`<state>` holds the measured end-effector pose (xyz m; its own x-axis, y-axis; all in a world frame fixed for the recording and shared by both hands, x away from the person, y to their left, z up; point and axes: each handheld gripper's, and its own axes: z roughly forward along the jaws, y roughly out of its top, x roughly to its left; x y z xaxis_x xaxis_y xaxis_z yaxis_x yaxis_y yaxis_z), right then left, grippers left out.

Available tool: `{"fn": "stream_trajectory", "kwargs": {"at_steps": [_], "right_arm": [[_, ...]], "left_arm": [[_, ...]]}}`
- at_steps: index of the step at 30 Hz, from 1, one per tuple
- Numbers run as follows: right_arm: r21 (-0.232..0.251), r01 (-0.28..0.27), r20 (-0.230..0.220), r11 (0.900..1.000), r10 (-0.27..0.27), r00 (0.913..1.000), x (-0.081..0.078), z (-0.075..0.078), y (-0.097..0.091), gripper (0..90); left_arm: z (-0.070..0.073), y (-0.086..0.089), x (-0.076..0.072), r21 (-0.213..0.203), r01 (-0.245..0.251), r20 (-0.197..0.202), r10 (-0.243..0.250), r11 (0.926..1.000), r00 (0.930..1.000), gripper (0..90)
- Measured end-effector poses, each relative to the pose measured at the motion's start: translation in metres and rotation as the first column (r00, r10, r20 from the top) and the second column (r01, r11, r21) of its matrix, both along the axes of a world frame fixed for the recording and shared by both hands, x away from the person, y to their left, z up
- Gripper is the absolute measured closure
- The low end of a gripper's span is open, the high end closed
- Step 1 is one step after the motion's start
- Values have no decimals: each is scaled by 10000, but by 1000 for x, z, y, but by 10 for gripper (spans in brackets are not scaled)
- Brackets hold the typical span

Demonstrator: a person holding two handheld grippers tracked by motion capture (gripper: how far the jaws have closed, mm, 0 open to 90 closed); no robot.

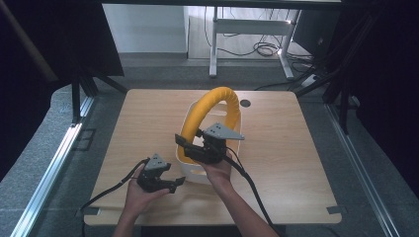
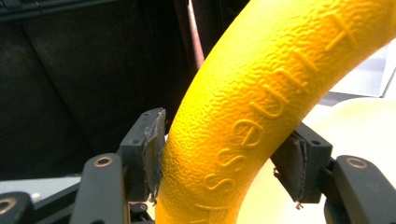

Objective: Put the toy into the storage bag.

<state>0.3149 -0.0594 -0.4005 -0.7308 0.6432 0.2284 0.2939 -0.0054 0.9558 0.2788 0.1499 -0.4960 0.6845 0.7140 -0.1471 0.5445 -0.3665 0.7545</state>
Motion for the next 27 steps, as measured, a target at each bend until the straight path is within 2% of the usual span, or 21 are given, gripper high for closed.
{"fn": "stream_trajectory", "kwargs": {"at_steps": [1,2,9,14,19,22,24,25,27], "right_arm": [[-215,51,96,9998,-49,9999,-1,1,1,368],[-234,71,135,9997,-67,9999,-1,1,0,364],[-120,17,256,9999,-14,9997,-3,7,-9,303],[-166,-115,246,9998,119,9996,-5,8,-18,293],[-74,-194,304,9998,196,9993,-9,7,-35,295],[-66,-123,415,9999,125,9991,-13,7,-54,304],[-46,-107,413,9999,109,9991,-13,7,-57,308],[65,-135,425,9999,132,9990,-14,6,-68,339],[49,-152,474,9999,149,9988,-14,6,-71,347]], "left_arm": [[0,0,0,-14,-20,28,20,10000,10000,234],[0,0,0,-14,-20,28,20,10000,10000,234],[0,1,0,0,-35,39,35,10000,10000,234],[1,2,0,-1,-52,38,52,10000,10000,234],[2,4,0,-14,-92,51,92,10000,9999,234],[2,4,0,-19,-109,60,109,9999,9999,234],[2,4,0,-9,-120,54,120,9999,9999,234],[1,4,0,21,-121,54,121,9999,9999,234],[1,4,0,26,-138,39,138,9999,9999,234]]}}
